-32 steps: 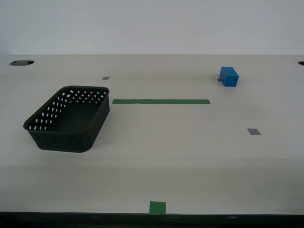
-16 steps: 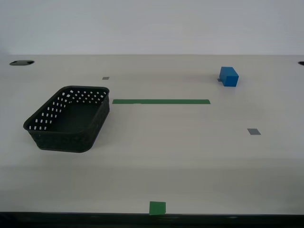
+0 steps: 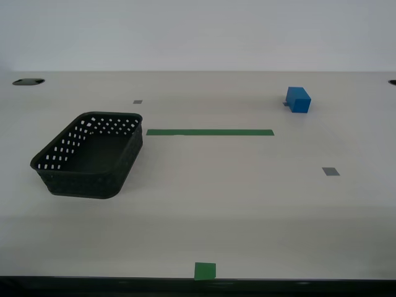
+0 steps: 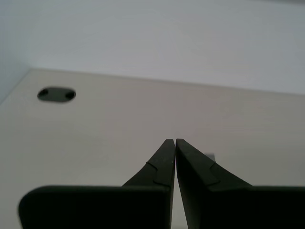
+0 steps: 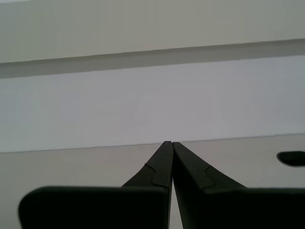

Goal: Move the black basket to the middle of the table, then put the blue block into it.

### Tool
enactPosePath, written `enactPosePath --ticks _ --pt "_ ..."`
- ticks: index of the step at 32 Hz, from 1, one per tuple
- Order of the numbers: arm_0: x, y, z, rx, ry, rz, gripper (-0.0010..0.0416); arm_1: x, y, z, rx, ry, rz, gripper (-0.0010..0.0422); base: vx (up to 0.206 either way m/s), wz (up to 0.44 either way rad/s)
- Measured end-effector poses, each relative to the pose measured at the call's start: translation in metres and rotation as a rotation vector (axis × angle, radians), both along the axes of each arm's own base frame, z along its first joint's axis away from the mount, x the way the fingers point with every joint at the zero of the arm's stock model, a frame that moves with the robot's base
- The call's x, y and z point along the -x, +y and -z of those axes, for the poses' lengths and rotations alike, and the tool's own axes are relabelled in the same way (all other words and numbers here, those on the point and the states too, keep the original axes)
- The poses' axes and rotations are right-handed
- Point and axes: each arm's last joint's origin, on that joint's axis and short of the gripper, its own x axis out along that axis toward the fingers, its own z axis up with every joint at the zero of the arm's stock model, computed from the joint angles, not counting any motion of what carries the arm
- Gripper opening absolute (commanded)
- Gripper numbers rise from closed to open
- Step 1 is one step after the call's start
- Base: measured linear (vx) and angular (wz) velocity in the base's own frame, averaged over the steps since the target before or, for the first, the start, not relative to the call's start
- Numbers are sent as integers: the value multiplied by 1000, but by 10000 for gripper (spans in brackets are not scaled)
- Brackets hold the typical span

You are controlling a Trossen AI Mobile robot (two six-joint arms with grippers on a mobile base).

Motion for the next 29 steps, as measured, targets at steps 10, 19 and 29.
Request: enactPosePath --ticks 10,19,29 --pt "0 0 2 -25 24 1 0 18 -1 15 33 347 28 0 0 0" --pt "0 1 3 -28 35 -1 0 4 -9 71 13 697 122 0 0 0" --pt "1 1 9 -28 95 -1 0 -13 -19 105 10 826 198 115 0 0"
